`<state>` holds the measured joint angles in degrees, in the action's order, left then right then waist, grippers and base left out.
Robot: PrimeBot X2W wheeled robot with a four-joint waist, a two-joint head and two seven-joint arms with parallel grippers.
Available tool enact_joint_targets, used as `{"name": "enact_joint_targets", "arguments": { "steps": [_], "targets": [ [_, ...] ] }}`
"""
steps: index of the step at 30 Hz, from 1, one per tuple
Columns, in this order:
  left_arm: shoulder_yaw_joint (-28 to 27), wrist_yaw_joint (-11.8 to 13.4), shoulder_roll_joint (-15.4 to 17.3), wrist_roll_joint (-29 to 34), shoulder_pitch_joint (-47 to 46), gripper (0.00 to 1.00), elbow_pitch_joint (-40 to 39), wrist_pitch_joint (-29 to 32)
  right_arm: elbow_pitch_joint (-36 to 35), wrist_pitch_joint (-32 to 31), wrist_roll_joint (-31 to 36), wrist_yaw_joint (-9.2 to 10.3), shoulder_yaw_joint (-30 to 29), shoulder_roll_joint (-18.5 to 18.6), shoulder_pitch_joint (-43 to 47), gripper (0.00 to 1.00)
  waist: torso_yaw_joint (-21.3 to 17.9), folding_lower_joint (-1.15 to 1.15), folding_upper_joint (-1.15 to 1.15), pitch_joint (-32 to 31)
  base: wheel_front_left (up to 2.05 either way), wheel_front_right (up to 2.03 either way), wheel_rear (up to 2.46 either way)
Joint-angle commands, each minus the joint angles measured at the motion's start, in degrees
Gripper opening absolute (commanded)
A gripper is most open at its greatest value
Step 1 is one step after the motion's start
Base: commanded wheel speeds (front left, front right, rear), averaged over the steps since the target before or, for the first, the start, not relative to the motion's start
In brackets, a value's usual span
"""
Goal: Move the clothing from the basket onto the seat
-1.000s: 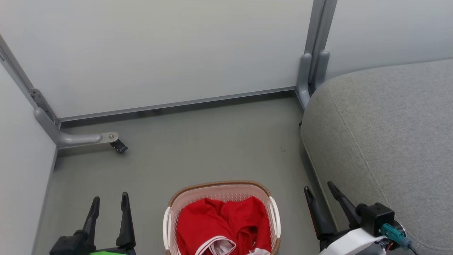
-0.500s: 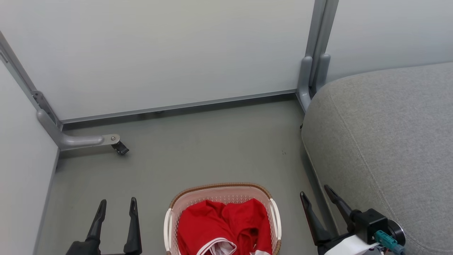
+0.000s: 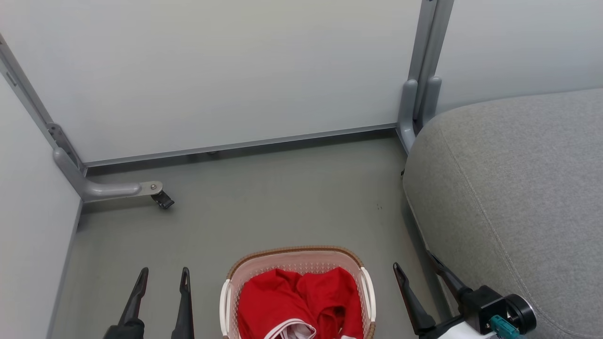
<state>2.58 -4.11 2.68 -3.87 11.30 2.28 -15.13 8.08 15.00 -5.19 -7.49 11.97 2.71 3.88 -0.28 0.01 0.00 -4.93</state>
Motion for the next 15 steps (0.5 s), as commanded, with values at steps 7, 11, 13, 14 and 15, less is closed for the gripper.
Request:
{"name": "enact_joint_targets", "arguments": {
  "steps": [7, 11, 13, 14, 15],
  "targets": [
    [0.07, -0.35, 0.37, 0.46, 1.11, 1.0, 0.13, -0.04, -0.08, 0.28, -0.49, 0.0, -0.01, 0.32, 0.52, 1.0, 0.12, -0.01, 0.0, -0.03, 0.0, 0.0, 0.0],
    [-0.15, -0.47, 0.37, 0.48, 1.2, 1.0, 0.23, -0.04, -0.11, 0.28, -0.87, 0.0, 0.23, 0.32, 0.39, 1.0, -0.1, -0.01, 0.0, 0.27, 0.0, 0.0, 0.0],
    [-0.2, -0.49, 0.37, 0.47, 1.23, 1.0, 0.48, -0.04, -0.11, 0.28, -0.92, 0.0, 0.14, 0.32, 0.13, 1.0, -0.3, -0.01, 0.0, 0.86, 0.0, 0.0, 0.0],
    [-0.08, -0.51, 0.37, 0.5, 1.16, 1.0, 0.64, -0.04, -0.14, 0.28, -0.91, 0.0, 0.04, 0.32, -0.03, 1.0, -0.36, -0.01, 0.0, 1.18, 0.0, 0.0, 0.0],
    [0.13, -0.59, 0.36, 0.57, 0.97, 1.0, 0.83, -0.05, -0.28, 0.28, -0.86, 0.0, -0.08, 0.32, -0.19, 1.0, -0.43, -0.01, 0.0, 1.7, 0.0, 0.0, 0.0]
  ]
}}
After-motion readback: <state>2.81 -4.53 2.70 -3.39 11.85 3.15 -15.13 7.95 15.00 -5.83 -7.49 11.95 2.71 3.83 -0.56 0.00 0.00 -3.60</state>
